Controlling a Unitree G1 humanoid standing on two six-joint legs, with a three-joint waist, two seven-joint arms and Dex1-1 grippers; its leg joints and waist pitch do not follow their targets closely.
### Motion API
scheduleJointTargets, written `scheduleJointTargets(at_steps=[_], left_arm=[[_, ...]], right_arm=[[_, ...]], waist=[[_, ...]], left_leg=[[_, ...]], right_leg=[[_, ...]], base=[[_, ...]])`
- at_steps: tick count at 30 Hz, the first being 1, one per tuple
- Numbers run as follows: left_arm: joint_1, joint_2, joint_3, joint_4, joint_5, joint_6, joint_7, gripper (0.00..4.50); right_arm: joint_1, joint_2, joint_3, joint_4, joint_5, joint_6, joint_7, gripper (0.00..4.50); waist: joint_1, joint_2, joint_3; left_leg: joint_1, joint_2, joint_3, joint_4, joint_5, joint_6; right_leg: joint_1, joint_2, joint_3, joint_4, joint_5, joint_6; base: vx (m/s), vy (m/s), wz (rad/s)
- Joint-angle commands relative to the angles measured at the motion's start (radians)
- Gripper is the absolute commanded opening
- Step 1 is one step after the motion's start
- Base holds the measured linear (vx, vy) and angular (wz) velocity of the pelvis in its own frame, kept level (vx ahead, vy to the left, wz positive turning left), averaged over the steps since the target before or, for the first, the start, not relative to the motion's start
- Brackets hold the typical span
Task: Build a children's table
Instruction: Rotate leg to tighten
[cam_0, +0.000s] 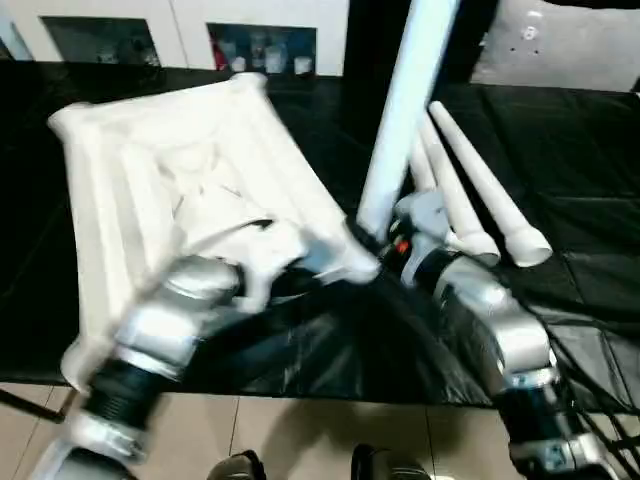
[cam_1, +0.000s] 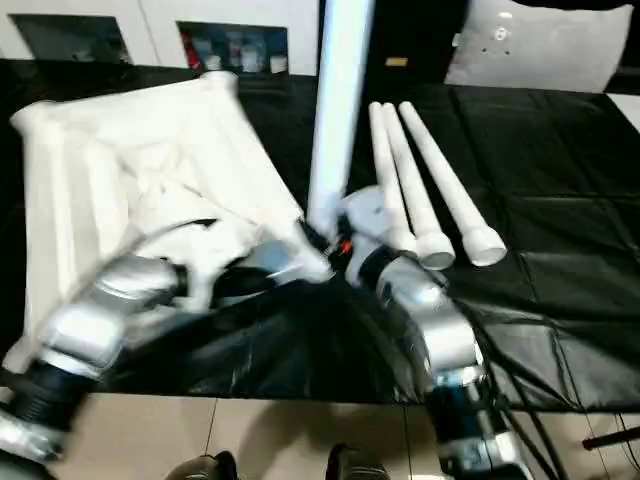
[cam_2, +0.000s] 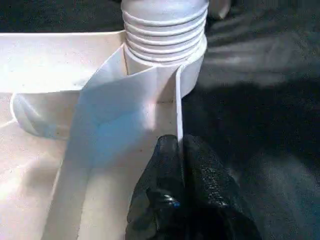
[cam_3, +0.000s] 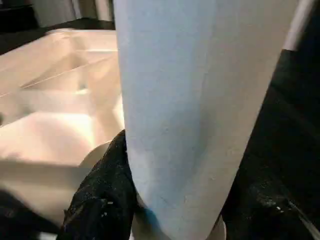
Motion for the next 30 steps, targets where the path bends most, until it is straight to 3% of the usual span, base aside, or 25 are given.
scheduleJointTargets(at_steps=[1, 5, 12, 13, 15, 16, 19, 22, 27, 30], left_arm=[[0.001, -0.088, -0.144, -0.113, -0.066, 0.028, -0.035, 0.0], [-0.003, -0.075, -0.157, -0.106, -0.038, 0.031, -0.012, 0.0], [0.004, 0.01, -0.138, -0.106, 0.03, 0.028, -0.014, 0.0], [0.003, 0.014, -0.136, -0.102, 0.028, 0.025, -0.012, 0.0], [-0.005, 0.036, -0.13, -0.077, 0.032, -0.002, -0.003, 0.0], [-0.006, 0.039, -0.128, -0.072, 0.033, -0.006, -0.003, 0.0], [-0.015, 0.047, -0.113, -0.05, 0.031, -0.021, -0.002, 0.0], [-0.031, 0.066, -0.091, -0.013, 0.029, -0.043, -0.001, 0.0], [-0.047, 0.095, -0.074, 0.04, 0.023, -0.079, -0.008, 0.0], [-0.055, 0.114, -0.072, 0.06, 0.023, -0.097, -0.02, 0.0]], right_arm=[[0.028, 0.01, 0.01, 0.163, -0.035, 0.095, -0.051, 1.87], [0.017, 0.006, 0.019, 0.171, -0.034, 0.101, -0.037, 1.87], [-0.011, 0.01, 0.013, 0.213, -0.024, 0.098, -0.003, 1.87], [-0.014, 0.01, 0.011, 0.217, -0.023, 0.096, -0.001, 2.22], [-0.024, 0.008, 0.004, 0.228, -0.019, 0.085, 0.004, 2.22], [-0.025, 0.008, 0.003, 0.229, -0.018, 0.084, 0.006, 2.63], [-0.027, 0.004, 0.002, 0.226, -0.013, 0.079, 0.018, 2.8], [-0.022, -0.005, 0.002, 0.208, -0.009, 0.06, 0.039, 3.07], [0.013, -0.025, -0.003, 0.147, 0.005, 0.044, 0.069, 3.52], [0.035, -0.04, -0.008, 0.106, 0.016, 0.031, 0.091, 3.73]], waist=[[0.006, 0.004, -0.034], [0.008, 0.003, -0.039], [0.0, 0.004, -0.032], [-0.001, 0.004, -0.032], [-0.003, 0.005, -0.034], [-0.003, 0.005, -0.036], [0.002, 0.01, -0.044], [0.009, 0.013, -0.053], [0.02, 0.012, -0.061], [0.026, 0.013, -0.06]], left_leg=[[0.001, 0.058, -0.025, -0.083, -0.355, 0.007], [-0.003, 0.054, -0.021, -0.079, -0.31, 0.029], [0.0, 0.054, -0.028, -0.083, -0.375, 0.011], [0.0, 0.054, -0.028, -0.083, -0.376, 0.011], [0.002, 0.054, -0.028, -0.082, -0.376, 0.012], [0.004, 0.055, -0.026, -0.08, -0.366, 0.012], [0.006, 0.057, -0.021, -0.077, -0.327, 0.016], [0.001, 0.055, -0.014, -0.07, -0.212, 0.037], [0.001, 0.053, -0.01, -0.058, -0.136, 0.07], [0.003, 0.054, -0.009, -0.057, -0.121, 0.087]], right_leg=[[0.025, -0.07, 0.058, -0.088, -0.418, -0.172], [0.033, -0.068, 0.056, -0.086, -0.367, -0.179], [0.027, -0.071, 0.053, -0.095, -0.502, -0.149], [0.027, -0.071, 0.053, -0.097, -0.507, -0.145], [0.024, -0.07, 0.054, -0.096, -0.498, -0.145], [0.024, -0.069, 0.055, -0.095, -0.477, -0.15], [0.026, -0.067, 0.056, -0.088, -0.386, -0.182], [0.04, -0.059, 0.053, -0.064, -0.163, -0.239], [0.052, -0.063, 0.053, -0.049, -0.03, -0.282], [0.053, -0.062, 0.051, -0.048, -0.025, -0.289]], base=[[0.0, 0.0, 0.0], [0.0, 0.0, 0.0], [0.0, 0.0, 0.0], [0.0, 0.0, 0.0], [0.0, 0.0, 0.0], [0.0, 0.0, 0.0], [0.0, 0.0, 0.0], [0.0, 0.0, 0.0], [0.0, 0.0, 0.0], [0.0, 0.0, 0.0]])
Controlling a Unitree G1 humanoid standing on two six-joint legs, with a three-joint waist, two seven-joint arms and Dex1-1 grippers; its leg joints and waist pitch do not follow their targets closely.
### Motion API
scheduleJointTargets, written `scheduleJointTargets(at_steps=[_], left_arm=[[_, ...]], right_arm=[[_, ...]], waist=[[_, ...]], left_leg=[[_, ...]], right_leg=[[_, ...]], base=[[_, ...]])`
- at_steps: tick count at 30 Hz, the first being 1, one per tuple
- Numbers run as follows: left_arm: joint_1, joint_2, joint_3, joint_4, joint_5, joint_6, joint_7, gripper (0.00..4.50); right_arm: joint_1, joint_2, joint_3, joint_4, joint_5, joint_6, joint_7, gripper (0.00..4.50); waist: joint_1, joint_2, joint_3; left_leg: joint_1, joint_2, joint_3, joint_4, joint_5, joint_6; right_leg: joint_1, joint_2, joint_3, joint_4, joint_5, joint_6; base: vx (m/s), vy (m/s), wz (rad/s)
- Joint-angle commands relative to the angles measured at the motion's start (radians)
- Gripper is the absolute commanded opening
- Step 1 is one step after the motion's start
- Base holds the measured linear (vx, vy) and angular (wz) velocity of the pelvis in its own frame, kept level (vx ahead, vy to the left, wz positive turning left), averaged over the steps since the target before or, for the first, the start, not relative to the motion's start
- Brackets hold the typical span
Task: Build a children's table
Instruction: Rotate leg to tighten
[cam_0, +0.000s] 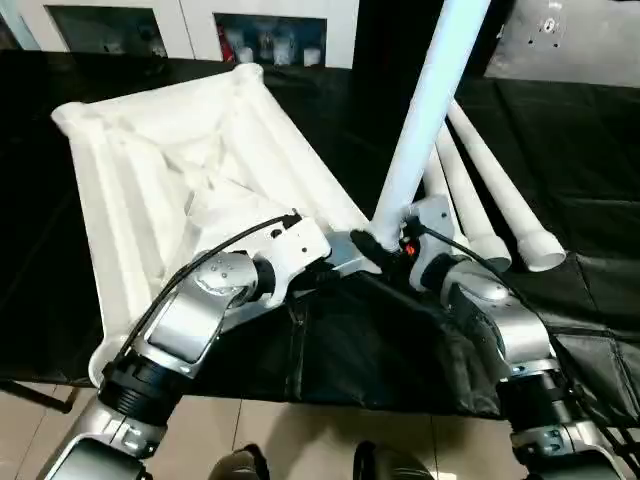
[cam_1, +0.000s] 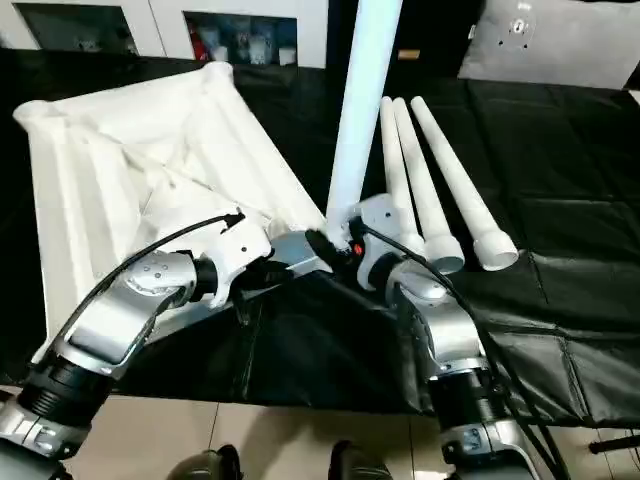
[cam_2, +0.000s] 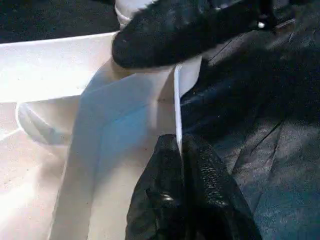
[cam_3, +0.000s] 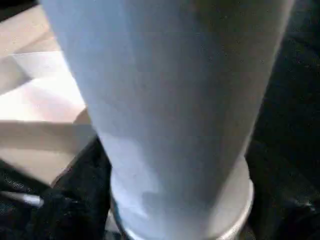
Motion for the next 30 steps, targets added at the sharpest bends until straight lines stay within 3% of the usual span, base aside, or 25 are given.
scheduleJointTargets(at_steps=[1, 9, 13, 14, 19, 24, 30], left_arm=[[-0.005, 0.036, -0.004, 0.043, 0.013, -0.014, -0.022, 0.0], [-0.033, 0.087, -0.018, 0.124, 0.011, -0.094, -0.083, 0.0], [-0.048, 0.106, -0.032, 0.162, 0.006, -0.145, -0.122, 0.0], [-0.053, 0.123, -0.049, 0.181, -0.006, -0.22, -0.181, 0.0], [-0.061, 0.157, -0.092, 0.195, -0.01, -0.293, -0.29, 0.0], [-0.079, 0.163, -0.108, 0.224, -0.002, -0.342, -0.321, 0.0], [-0.098, 0.167, -0.113, 0.254, -0.001, -0.382, -0.354, 0.0]], right_arm=[[0.045, -0.021, 0.002, -0.013, 0.003, 0.014, 0.022, 3.85], [0.094, -0.07, 0.004, -0.104, 0.017, -0.011, 0.085, 4.49], [0.102, -0.103, 0.009, -0.144, 0.025, -0.021, 0.137, 4.49], [0.096, -0.142, 0.025, -0.163, 0.02, -0.039, 0.191, 4.49], [0.06, -0.208, 0.066, -0.158, -0.006, -0.054, 0.285, 4.49], [0.031, -0.22, 0.083, -0.119, -0.026, -0.075, 0.311, 4.49], [0.019, -0.224, 0.102, -0.085, 0.014, -0.095, 0.405, 4.21]], waist=[[0.004, 0.009, -0.061], [0.007, 0.009, -0.061], [0.009, 0.013, -0.063], [0.008, 0.011, -0.064], [0.01, 0.009, -0.068], [0.016, 0.01, -0.067], [0.026, 0.008, -0.07]], left_leg=[[0.01, 0.051, -0.009, -0.052, -0.12, 0.088], [0.01, 0.05, -0.011, -0.052, -0.149, 0.075], [0.012, 0.05, -0.011, -0.049, -0.13, 0.084], [0.012, 0.05, -0.01, -0.048, -0.128, 0.086], [0.011, 0.049, -0.01, -0.042, -0.095, 0.114], [0.016, 0.052, -0.008, -0.04, -0.102, 0.111], [0.015, 0.053, -0.009, -0.037, -0.094, 0.117]], right_leg=[[0.062, -0.066, 0.054, -0.05, -0.034, -0.277], [0.063, -0.067, 0.053, -0.053, -0.099, -0.258], [0.062, -0.065, 0.052, -0.049, -0.055, -0.271], [0.064, -0.065, 0.052, -0.047, -0.044, -0.273], [0.067, -0.066, 0.051, -0.037, 0.006, -0.293], [0.063, -0.067, 0.053, -0.036, -0.005, -0.306], [0.067, -0.069, 0.052, -0.03, 0.018, -0.313]], base=[[0.0, 0.0, 0.0], [0.0, 0.0, 0.0], [0.0, 0.0, 0.0], [0.0, 0.0, 0.0], [0.0, 0.0, 0.0], [0.0, 0.0, 0.0], [0.0, 0.0, 0.0]])
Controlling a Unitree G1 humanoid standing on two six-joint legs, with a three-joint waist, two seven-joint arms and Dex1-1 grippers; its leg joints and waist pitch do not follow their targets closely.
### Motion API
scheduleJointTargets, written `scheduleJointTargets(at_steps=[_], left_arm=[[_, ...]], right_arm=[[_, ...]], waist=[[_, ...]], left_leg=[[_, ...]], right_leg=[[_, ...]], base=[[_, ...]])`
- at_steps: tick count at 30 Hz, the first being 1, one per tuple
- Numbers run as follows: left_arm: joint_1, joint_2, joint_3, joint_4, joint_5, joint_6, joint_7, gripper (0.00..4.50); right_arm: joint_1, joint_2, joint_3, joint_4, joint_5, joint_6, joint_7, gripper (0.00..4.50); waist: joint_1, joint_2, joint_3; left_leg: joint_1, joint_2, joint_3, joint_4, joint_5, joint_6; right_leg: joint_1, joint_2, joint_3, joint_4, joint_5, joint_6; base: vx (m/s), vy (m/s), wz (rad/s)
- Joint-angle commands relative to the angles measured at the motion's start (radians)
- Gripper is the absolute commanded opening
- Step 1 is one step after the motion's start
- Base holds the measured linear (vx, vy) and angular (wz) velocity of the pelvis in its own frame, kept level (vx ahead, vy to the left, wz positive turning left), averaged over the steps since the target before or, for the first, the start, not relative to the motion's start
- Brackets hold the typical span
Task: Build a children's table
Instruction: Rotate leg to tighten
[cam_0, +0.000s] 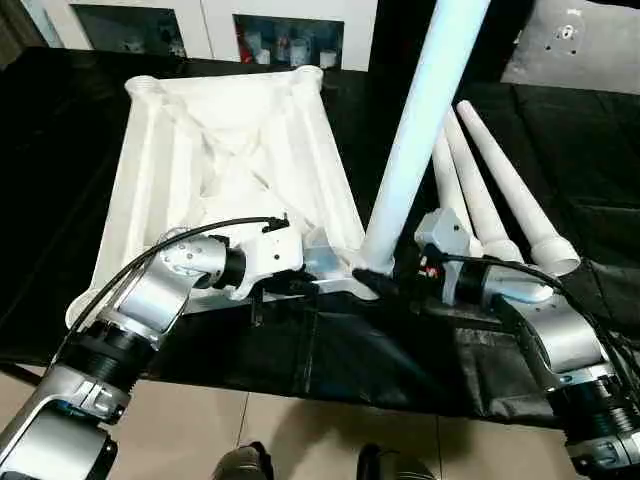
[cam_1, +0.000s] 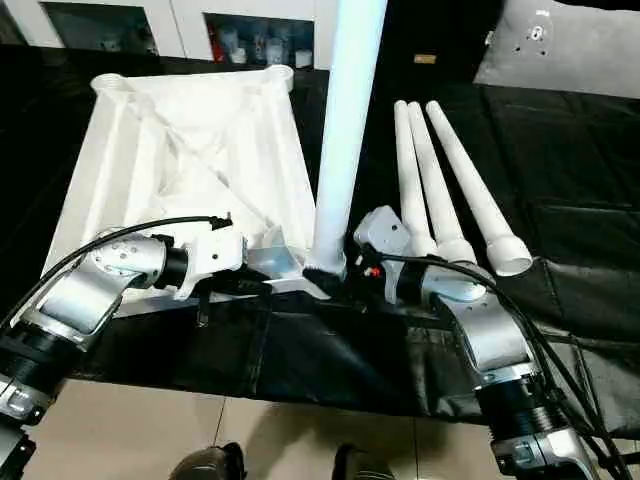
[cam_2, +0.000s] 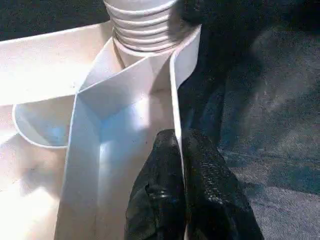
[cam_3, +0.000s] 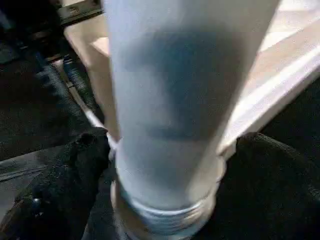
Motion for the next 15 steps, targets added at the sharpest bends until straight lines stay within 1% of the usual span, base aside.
scheduleJointTargets(at_steps=[1, 3, 4, 5, 7, 8, 9, 10, 12, 13, 14, 15], left_arm=[[0.009, 0.007, -0.052, 0.019, 0.031, -0.016, -0.051, 0.0], [0.003, 0.006, -0.052, 0.033, 0.031, -0.029, -0.055, 0.0], [0.001, 0.006, -0.053, 0.037, 0.031, -0.033, -0.055, 0.0], [0.0, 0.005, -0.053, 0.039, 0.031, -0.035, -0.055, 0.0], [-0.001, 0.006, -0.053, 0.044, 0.031, -0.037, -0.056, 0.0], [-0.001, 0.006, -0.053, 0.044, 0.031, -0.037, -0.056, 0.0], [0.0, 0.007, -0.052, 0.046, 0.031, -0.038, -0.057, 0.0], [0.0, 0.007, -0.052, 0.046, 0.031, -0.038, -0.057, 0.0], [0.003, 0.008, -0.051, 0.048, 0.029, -0.04, -0.061, 0.0], [0.005, 0.008, -0.049, 0.048, 0.027, -0.038, -0.064, 0.0], [0.006, 0.008, -0.048, 0.049, 0.026, -0.038, -0.065, 0.0], [0.008, 0.009, -0.048, 0.048, 0.025, -0.037, -0.065, 0.0]], right_arm=[[-0.008, -0.011, 0.011, 0.003, 0.015, -0.004, 0.027, 4.1], [-0.013, -0.01, 0.012, 0.014, 0.015, -0.001, 0.039, 3.94], [-0.014, -0.009, 0.012, 0.018, 0.015, -0.002, 0.041, 3.75], [-0.015, -0.009, 0.012, 0.02, 0.015, -0.002, 0.041, 3.75], [-0.014, -0.007, 0.013, 0.03, 0.014, -0.003, 0.046, 3.54], [-0.014, -0.007, 0.013, 0.031, 0.014, -0.004, 0.046, 3.44], [-0.013, -0.005, 0.012, 0.036, 0.013, -0.005, 0.05, 3.33], [-0.013, -0.005, 0.012, 0.036, 0.013, -0.005, 0.05, 3.33], [-0.01, -0.002, 0.012, 0.042, 0.012, -0.002, 0.058, 3.09], [-0.007, 0.001, 0.013, 0.045, 0.013, 0.005, 0.063, 3.01], [-0.004, 0.004, 0.012, 0.046, 0.015, 0.007, 0.064, 3.01], [-0.002, 0.008, 0.011, 0.046, 0.02, 0.013, 0.063, 2.86]], waist=[[-0.001, 0.003, -0.072], [0.0, 0.003, -0.072], [-0.001, 0.001, -0.072], [0.0, 0.002, -0.071], [0.0, 0.002, -0.07], [-0.001, 0.0, -0.07], [0.0, 0.001, -0.07], [0.0, 0.001, -0.069], [0.0, -0.002, -0.068], [0.0, -0.001, -0.068], [0.0, -0.001, -0.069], [0.0, -0.002, -0.068]], left_leg=[[0.015, 0.052, -0.009, -0.047, -0.09, 0.112], [0.014, 0.052, -0.009, -0.047, -0.091, 0.114], [0.013, 0.052, -0.009, -0.047, -0.096, 0.111], [0.014, 0.053, -0.009, -0.047, -0.101, 0.109], [0.014, 0.053, -0.01, -0.048, -0.122, 0.096], [0.014, 0.053, -0.01, -0.048, -0.124, 0.094], [0.014, 0.053, -0.01, -0.048, -0.13, 0.09], [0.012, 0.052, -0.01, -0.048, -0.136, 0.087], [0.012, 0.052, -0.01, -0.048, -0.138, 0.085], [0.013, 0.052, -0.01, -0.048, -0.141, 0.083], [0.012, 0.052, -0.01, -0.048, -0.138, 0.083], [0.012, 0.052, -0.011, -0.048, -0.139, 0.082]], right_leg=[[0.064, -0.068, 0.052, -0.034, 0.019, -0.308], [0.064, -0.068, 0.053, -0.034, 0.015, -0.309], [0.065, -0.069, 0.052, -0.035, -0.001, -0.307], [0.064, -0.07, 0.052, -0.036, -0.012, -0.306], [0.063, -0.07, 0.052, -0.038, -0.048, -0.299], [0.062, -0.069, 0.053, -0.039, -0.053, -0.297], [0.061, -0.07, 0.053, -0.039, -0.063, -0.296], [0.062, -0.07, 0.053, -0.04, -0.074, -0.293], [0.062, -0.071, 0.054, -0.042, -0.094, -0.285], [0.061, -0.071, 0.054, -0.043, -0.107, -0.282], [0.061, -0.071, 0.054, -0.042, -0.106, -0.281], [0.06, -0.071, 0.054, -0.043, -0.112, -0.279]], base=[[0.0, 0.0, 0.0], [0.0, 0.0, 0.0], [0.0, 0.0, 0.0], [0.0, 0.0, 0.0], [0.0, 0.0, 0.0], [0.0, 0.0, 0.0], [0.0, 0.0, 0.0], [0.0, 0.0, 0.0], [0.0, 0.0, 0.0], [0.0, 0.0, 0.0], [0.0, 0.0, 0.0], [0.0, 0.0, 0.0]])
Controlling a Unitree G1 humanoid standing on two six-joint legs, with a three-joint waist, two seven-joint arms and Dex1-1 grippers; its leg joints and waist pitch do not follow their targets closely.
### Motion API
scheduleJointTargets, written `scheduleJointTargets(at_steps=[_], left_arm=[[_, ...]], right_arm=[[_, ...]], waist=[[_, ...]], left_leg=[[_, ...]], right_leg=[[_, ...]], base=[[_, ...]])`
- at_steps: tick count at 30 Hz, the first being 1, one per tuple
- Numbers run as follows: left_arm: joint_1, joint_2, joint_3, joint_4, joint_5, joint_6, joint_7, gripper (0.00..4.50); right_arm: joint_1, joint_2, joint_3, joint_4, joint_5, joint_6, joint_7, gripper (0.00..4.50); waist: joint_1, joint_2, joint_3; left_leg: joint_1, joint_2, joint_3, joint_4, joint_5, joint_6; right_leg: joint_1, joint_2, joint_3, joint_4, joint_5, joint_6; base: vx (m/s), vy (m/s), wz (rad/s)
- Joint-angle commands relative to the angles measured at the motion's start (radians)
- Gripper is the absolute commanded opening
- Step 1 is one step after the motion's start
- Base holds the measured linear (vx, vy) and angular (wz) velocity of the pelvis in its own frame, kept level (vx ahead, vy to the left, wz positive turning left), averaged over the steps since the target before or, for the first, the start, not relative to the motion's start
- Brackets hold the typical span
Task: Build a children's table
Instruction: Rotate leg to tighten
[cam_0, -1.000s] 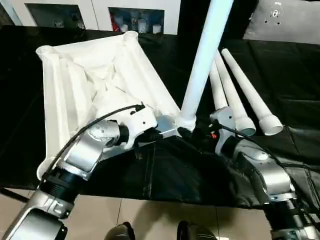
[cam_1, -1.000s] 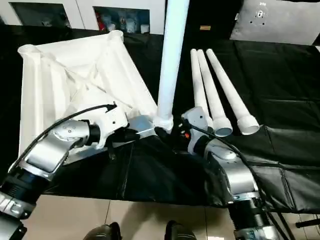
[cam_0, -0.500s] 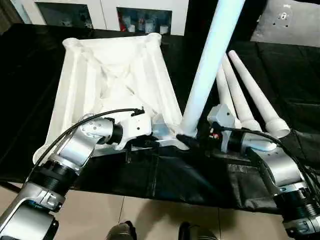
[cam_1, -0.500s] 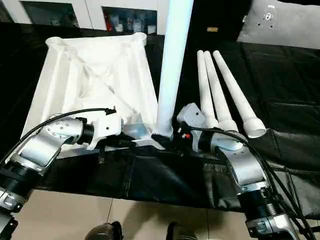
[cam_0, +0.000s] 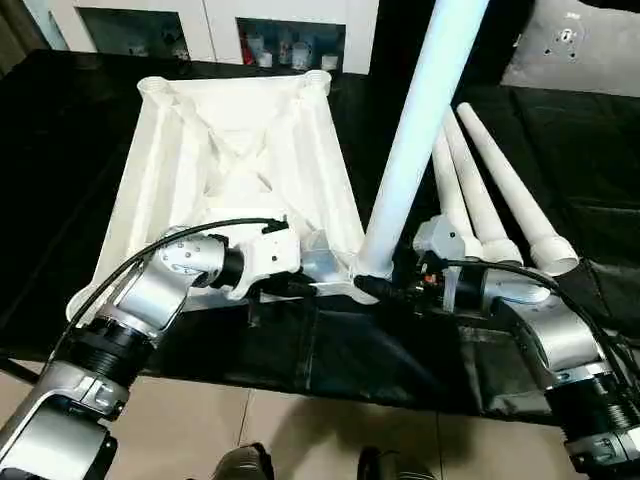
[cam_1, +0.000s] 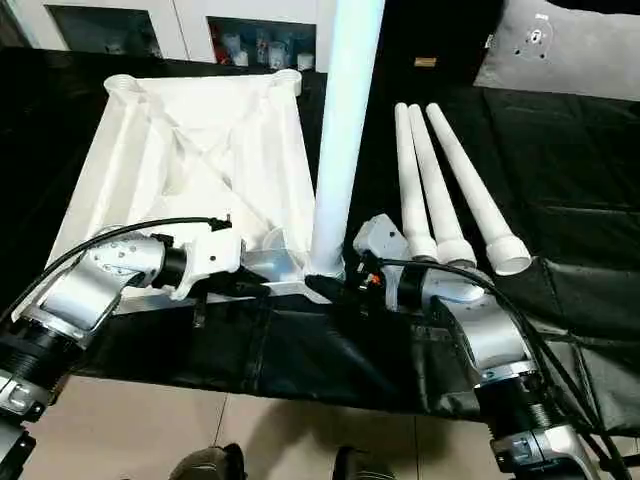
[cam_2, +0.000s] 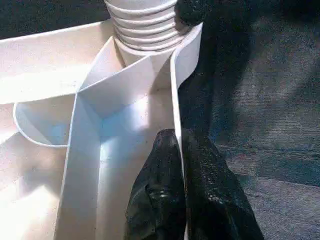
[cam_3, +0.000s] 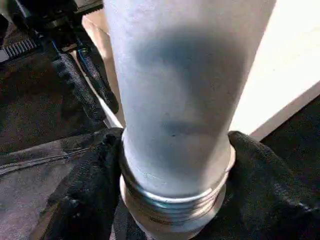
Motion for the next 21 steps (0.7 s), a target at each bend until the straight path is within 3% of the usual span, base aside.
scheduleJointTargets(at_steps=[1, 6, 11, 14, 15, 16, 18, 21], left_arm=[[0.016, 0.005, -0.047, 0.013, 0.024, -0.005, -0.041, 0.0], [0.037, -0.005, -0.025, -0.015, -0.01, 0.036, -0.036, 0.0], [0.074, -0.088, 0.04, -0.12, -0.039, 0.225, 0.127, 0.0], [0.104, -0.272, 0.1, -0.217, -0.058, 0.421, 0.359, 0.0], [0.107, -0.31, 0.102, -0.225, -0.054, 0.442, 0.398, 0.0], [0.112, -0.387, 0.099, -0.229, -0.043, 0.467, 0.476, 0.0], [0.115, -0.424, 0.098, -0.23, -0.037, 0.479, 0.512, 0.0], [0.115, -0.512, 0.053, -0.213, 0.029, 0.474, 0.608, 0.0]], right_arm=[[0.007, 0.007, 0.007, 0.006, 0.019, 0.011, 0.017, 2.82], [0.029, 0.037, 0.003, -0.014, 0.049, 0.065, 0.002, 2.75], [0.041, 0.133, 0.006, -0.027, 0.02, 0.168, -0.161, 2.74], [-0.001, 0.295, -0.033, 0.041, 0.004, 0.221, -0.384, 2.73], [-0.012, 0.322, -0.044, 0.059, 0.004, 0.236, -0.42, 2.73], [-0.035, 0.368, -0.067, 0.102, 0.0, 0.241, -0.491, 2.73], [-0.045, 0.389, -0.077, 0.123, -0.005, 0.236, -0.526, 2.73], [-0.072, 0.434, -0.1, 0.18, -0.025, 0.217, -0.621, 2.73]], waist=[[-0.001, -0.002, -0.069], [-0.002, 0.0, -0.072], [-0.007, -0.001, -0.066], [-0.02, -0.002, -0.056], [-0.027, -0.005, -0.059], [-0.027, -0.005, -0.058], [-0.033, -0.009, -0.059], [-0.027, -0.011, -0.061]], left_leg=[[0.011, 0.051, -0.01, -0.057, -0.135, 0.087], [0.011, 0.051, -0.009, -0.055, -0.117, 0.093], [0.01, 0.054, -0.01, -0.061, -0.152, 0.069], [0.015, 0.053, -0.015, -0.069, -0.257, 0.013], [0.014, 0.05, -0.019, -0.067, -0.263, 0.001], [0.011, 0.046, -0.021, -0.068, -0.262, 0.006], [0.014, 0.046, -0.016, -0.066, -0.264, 0.017], [0.016, 0.043, -0.014, -0.064, -0.251, 0.033]], right_leg=[[0.061, -0.07, 0.053, -0.055, -0.112, -0.278], [0.061, -0.068, 0.052, -0.05, -0.084, -0.287], [0.06, -0.07, 0.053, -0.056, -0.146, -0.28], [0.052, -0.075, 0.052, -0.077, -0.362, -0.243], [0.055, -0.078, 0.051, -0.081, -0.407, -0.221], [0.054, -0.073, 0.049, -0.087, -0.424, -0.196], [0.046, -0.071, 0.053, -0.093, -0.41, -0.19], [0.044, -0.068, 0.052, -0.099, -0.425, -0.157]], base=[[0.0, 0.0, 0.0], [0.0, 0.0, 0.0], [0.0, 0.0, 0.0], [0.0, 0.0, 0.0], [0.0, 0.0, 0.0], [0.0, 0.0, 0.0], [0.0, 0.0, 0.0], [0.0, 0.0, 0.0]])
